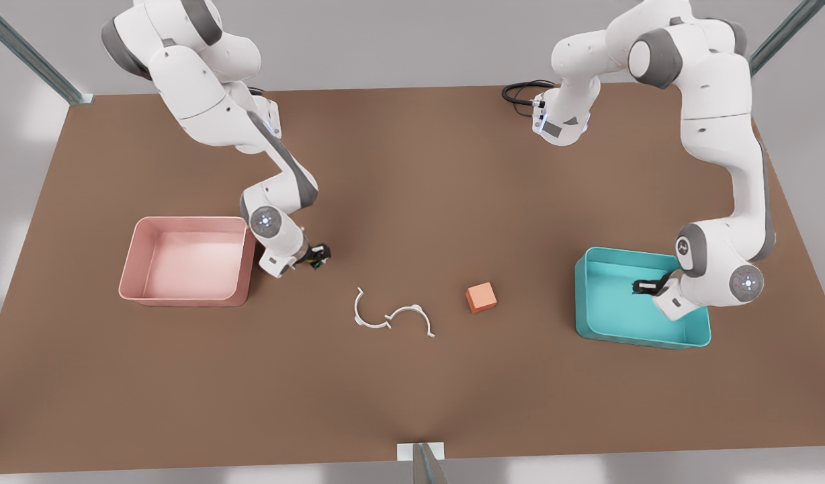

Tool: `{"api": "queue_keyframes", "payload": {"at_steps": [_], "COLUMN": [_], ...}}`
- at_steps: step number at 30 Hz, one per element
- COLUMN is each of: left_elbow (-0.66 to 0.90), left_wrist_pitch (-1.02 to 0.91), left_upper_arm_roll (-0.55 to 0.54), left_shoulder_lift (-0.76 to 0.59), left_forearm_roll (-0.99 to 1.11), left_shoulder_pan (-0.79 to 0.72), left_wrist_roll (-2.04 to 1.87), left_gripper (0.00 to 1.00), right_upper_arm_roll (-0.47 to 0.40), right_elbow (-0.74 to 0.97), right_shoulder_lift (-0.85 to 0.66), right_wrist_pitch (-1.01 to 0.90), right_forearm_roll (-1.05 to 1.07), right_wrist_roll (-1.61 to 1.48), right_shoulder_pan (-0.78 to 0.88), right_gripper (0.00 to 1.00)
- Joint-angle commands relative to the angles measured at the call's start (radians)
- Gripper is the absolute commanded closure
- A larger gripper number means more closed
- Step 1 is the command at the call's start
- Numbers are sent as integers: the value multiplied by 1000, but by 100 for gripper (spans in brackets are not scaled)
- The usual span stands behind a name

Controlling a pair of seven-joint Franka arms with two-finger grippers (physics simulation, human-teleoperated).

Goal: Place the red button in the blue storage box with the left arm, and place the yellow button in the pink storage box with the right arm

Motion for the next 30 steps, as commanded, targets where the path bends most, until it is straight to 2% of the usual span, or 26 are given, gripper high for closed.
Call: {"api": "queue_keyframes", "payload": {"at_steps": [1, 4, 5, 9, 10, 14, 16, 18, 19, 21, 22, 26, 28, 30], "left_elbow": [-10, -11, -15, -19, -13, 35, 154, 162, 188, 281, 283, 285, 285, 278], "left_wrist_pitch": [171, 186, 183, 157, 70, 51, -125, -150, -147, -148, -148, -174, -194, -289], "left_upper_arm_roll": [1, 1, -1, -1, -4, -35, -44, -48, -48, -48, -48, -47, -47, -30], "left_shoulder_lift": [29, 59, 59, 51, 20, -58, -90, -90, -90, -106, -147, -210, -288, -360], "left_forearm_roll": [-8, -11, -18, -30, -30, -28, -28, -28, -31, -33, -30, -25, -22, -7], "left_shoulder_pan": [8, 6, 8, 3, -3, -9, -9, -15, -21, -58, -60, -58, -58, -124], "left_wrist_roll": [521, 520, 518, 509, 507, 408, 314, 302, 256, 188, 133, 125, 70, -195], "left_gripper": [52, 47, 0, 0, 0, 0, 0, 0, 0, 0, 0, 0, 0, 0], "right_upper_arm_roll": [11, 13, 13, 13, 13, 13, 13, 13, 13, 13, 13, 13, 13, 13], "right_elbow": [-6, -13, -13, -27, -29, -24, -18, -13, -15, -13, -13, -4, -1, 2], "right_shoulder_lift": [-1, 1, 2, 1, 1, 22, 33, 36, 34, 33, 33, 28, 25, 7], "right_wrist_pitch": [7, 10, 9, 10, 10, 35, 36, 36, 36, 36, 36, 35, 32, 28], "right_forearm_roll": [2, 0, 2, 2, 2, 0, 0, 0, 0, 0, 0, -27, -27, -27], "right_wrist_roll": [-36, -36, -36, -36, -36, -36, -36, -36, -37, -37, -37, -37, -36, -34], "right_shoulder_pan": [-1, -1, 0, 5, 5, 5, 5, 6, 6, 3, 3, -1, -1, -3], "right_gripper": [0, 0, 0, 12, 20, 22, 22, 23, 31, 33, 34, 53, 54, 54]}}
